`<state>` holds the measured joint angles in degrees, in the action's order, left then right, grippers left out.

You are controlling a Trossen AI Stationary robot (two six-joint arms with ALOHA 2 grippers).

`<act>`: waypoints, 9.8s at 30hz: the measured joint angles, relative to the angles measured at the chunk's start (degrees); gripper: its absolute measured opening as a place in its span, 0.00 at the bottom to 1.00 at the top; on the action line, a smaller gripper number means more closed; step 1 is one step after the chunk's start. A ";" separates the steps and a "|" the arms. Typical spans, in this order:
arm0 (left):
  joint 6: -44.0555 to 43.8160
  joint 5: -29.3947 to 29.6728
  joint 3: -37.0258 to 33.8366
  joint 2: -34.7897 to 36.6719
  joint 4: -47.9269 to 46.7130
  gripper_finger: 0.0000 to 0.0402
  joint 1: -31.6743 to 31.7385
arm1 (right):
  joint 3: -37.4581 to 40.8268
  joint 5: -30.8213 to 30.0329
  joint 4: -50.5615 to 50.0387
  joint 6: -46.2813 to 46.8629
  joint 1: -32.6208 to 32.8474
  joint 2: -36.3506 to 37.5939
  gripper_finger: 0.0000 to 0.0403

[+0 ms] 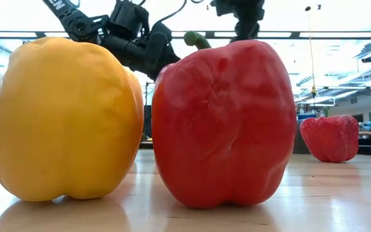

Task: Sort produce into baskets
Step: Put the top apple into the right dark gray bin, then put the right apple into the right dark gray bin

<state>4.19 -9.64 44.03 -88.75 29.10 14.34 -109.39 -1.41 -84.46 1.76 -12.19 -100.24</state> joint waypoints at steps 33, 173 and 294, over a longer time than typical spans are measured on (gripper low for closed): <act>-1.43 -1.48 0.00 0.07 -1.28 0.85 -1.00 | 48.78 -10.12 29.48 16.65 -41.70 25.07 0.61; -24.58 5.98 0.91 27.87 -61.76 0.84 -19.96 | 68.07 -25.97 101.56 14.82 16.92 24.05 0.15; -21.78 11.59 4.52 -1.45 -45.00 0.80 -49.52 | 67.79 -28.96 137.43 6.71 30.60 2.03 0.62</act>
<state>-17.60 1.95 48.56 -90.20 -15.90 -35.18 -41.61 -30.37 52.97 8.47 18.41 -98.21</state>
